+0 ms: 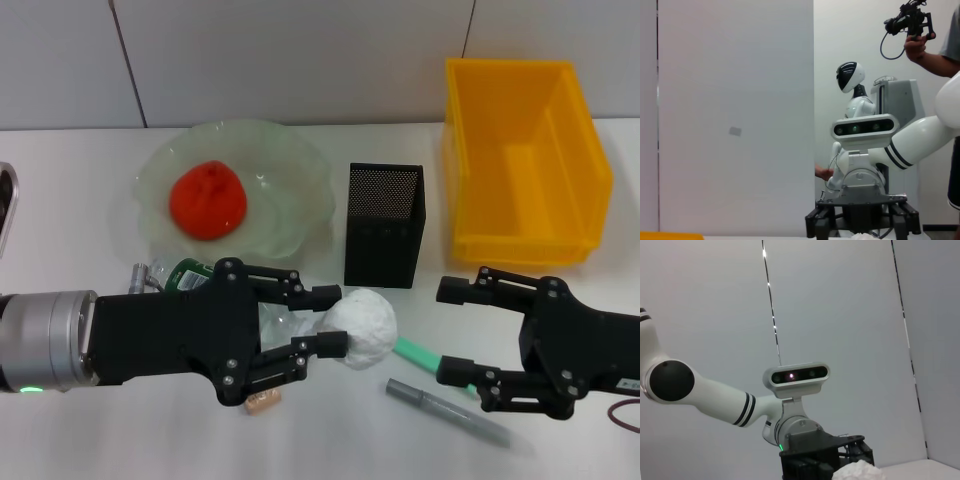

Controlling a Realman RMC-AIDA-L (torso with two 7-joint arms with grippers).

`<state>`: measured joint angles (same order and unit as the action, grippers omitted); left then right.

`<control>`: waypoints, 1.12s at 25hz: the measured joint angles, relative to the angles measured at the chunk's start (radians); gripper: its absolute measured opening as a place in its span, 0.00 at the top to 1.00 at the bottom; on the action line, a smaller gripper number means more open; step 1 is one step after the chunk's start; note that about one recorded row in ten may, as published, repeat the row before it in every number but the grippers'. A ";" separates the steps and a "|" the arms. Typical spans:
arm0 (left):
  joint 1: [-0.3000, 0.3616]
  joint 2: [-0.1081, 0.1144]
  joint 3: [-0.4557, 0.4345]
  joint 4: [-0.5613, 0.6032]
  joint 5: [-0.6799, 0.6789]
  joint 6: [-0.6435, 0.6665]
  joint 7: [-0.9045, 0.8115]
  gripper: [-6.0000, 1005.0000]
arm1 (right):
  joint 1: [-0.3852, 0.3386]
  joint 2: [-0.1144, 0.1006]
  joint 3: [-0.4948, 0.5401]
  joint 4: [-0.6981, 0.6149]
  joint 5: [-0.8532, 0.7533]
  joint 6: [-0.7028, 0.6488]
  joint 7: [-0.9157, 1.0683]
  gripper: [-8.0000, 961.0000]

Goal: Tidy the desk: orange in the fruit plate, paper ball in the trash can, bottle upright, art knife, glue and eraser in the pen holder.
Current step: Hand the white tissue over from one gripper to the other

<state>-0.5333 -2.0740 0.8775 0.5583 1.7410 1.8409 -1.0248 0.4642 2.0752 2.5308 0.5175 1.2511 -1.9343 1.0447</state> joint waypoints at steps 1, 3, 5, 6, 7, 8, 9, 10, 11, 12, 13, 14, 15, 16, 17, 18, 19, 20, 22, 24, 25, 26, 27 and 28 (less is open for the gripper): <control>-0.001 0.000 0.002 0.000 0.000 0.000 0.000 0.66 | 0.005 0.000 0.000 -0.006 0.000 0.004 -0.001 0.23; -0.003 0.000 0.008 0.000 0.000 -0.001 0.000 0.66 | 0.010 0.001 -0.004 -0.015 -0.001 0.009 -0.005 0.23; -0.004 0.000 0.008 0.000 0.000 -0.001 0.000 0.66 | 0.016 0.001 -0.012 -0.022 -0.001 0.012 -0.011 0.23; -0.005 -0.001 0.008 0.000 0.000 -0.001 0.001 0.66 | 0.018 0.002 -0.016 -0.025 -0.001 0.012 -0.012 0.23; -0.005 -0.001 0.008 0.000 0.000 -0.001 0.001 0.66 | 0.022 0.002 -0.021 -0.029 -0.001 0.012 -0.012 0.23; -0.006 -0.001 0.008 0.000 -0.001 -0.001 0.003 0.66 | 0.026 0.002 -0.024 -0.034 -0.001 0.013 -0.012 0.23; -0.006 -0.001 0.008 0.000 -0.003 -0.001 0.003 0.66 | 0.030 0.002 -0.028 -0.039 -0.002 0.014 -0.012 0.23; -0.006 -0.001 0.008 0.000 -0.003 -0.001 0.003 0.66 | 0.032 0.002 -0.030 -0.041 -0.002 0.015 -0.012 0.23; -0.007 -0.001 0.008 0.000 -0.004 -0.001 0.003 0.66 | 0.033 0.002 -0.033 -0.043 -0.002 0.017 -0.012 0.23; -0.007 -0.001 0.008 0.000 -0.004 -0.001 0.003 0.66 | 0.035 0.002 -0.039 -0.045 -0.002 0.021 -0.012 0.23; -0.007 -0.002 0.009 0.000 -0.004 0.000 0.003 0.66 | 0.035 0.003 -0.046 -0.045 -0.001 0.024 -0.012 0.23; -0.007 -0.001 0.009 0.000 -0.004 0.000 0.003 0.66 | 0.036 0.004 -0.050 -0.045 0.000 0.027 -0.012 0.23; -0.007 -0.001 0.009 0.000 -0.004 0.000 0.003 0.66 | 0.041 0.005 -0.053 -0.048 0.000 0.033 -0.012 0.23; -0.007 -0.002 0.009 0.000 -0.005 0.001 0.003 0.66 | 0.041 0.005 -0.053 -0.048 0.000 0.033 -0.012 0.23; -0.007 -0.002 0.009 -0.001 -0.005 0.002 0.003 0.66 | 0.047 0.006 -0.053 -0.056 0.000 0.038 -0.012 0.23; -0.007 -0.001 0.009 -0.002 -0.005 0.003 0.003 0.66 | 0.047 0.006 -0.053 -0.056 0.000 0.038 -0.012 0.23; -0.007 -0.001 0.009 -0.004 -0.005 0.004 0.003 0.66 | 0.049 0.006 -0.054 -0.060 0.000 0.039 -0.013 0.23; -0.007 -0.002 0.009 -0.008 -0.005 0.004 0.004 0.66 | 0.052 0.006 -0.054 -0.063 0.002 0.040 -0.013 0.23; -0.007 -0.002 0.009 -0.008 -0.005 0.004 0.004 0.66 | 0.059 0.006 -0.054 -0.069 0.005 0.040 -0.021 0.23; -0.007 -0.001 0.021 -0.013 -0.006 0.005 0.012 0.66 | 0.061 0.006 -0.054 -0.071 0.005 0.041 -0.022 0.23; -0.007 -0.001 0.025 -0.014 -0.006 0.005 0.012 0.66 | 0.062 0.006 -0.054 -0.072 0.005 0.042 -0.023 0.23; -0.007 -0.001 0.025 -0.014 -0.006 0.005 0.012 0.66 | 0.062 0.006 -0.054 -0.072 0.005 0.043 -0.023 0.23; -0.007 -0.001 0.028 -0.014 -0.007 0.005 0.012 0.66 | 0.062 0.006 -0.054 -0.072 0.005 0.044 -0.023 0.23; -0.007 -0.001 0.028 -0.014 -0.007 0.005 0.012 0.66 | 0.063 0.006 -0.053 -0.072 0.004 0.045 -0.023 0.23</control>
<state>-0.5399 -2.0755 0.9053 0.5446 1.7335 1.8456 -1.0123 0.5270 2.0817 2.4773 0.4460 1.2550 -1.8897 1.0216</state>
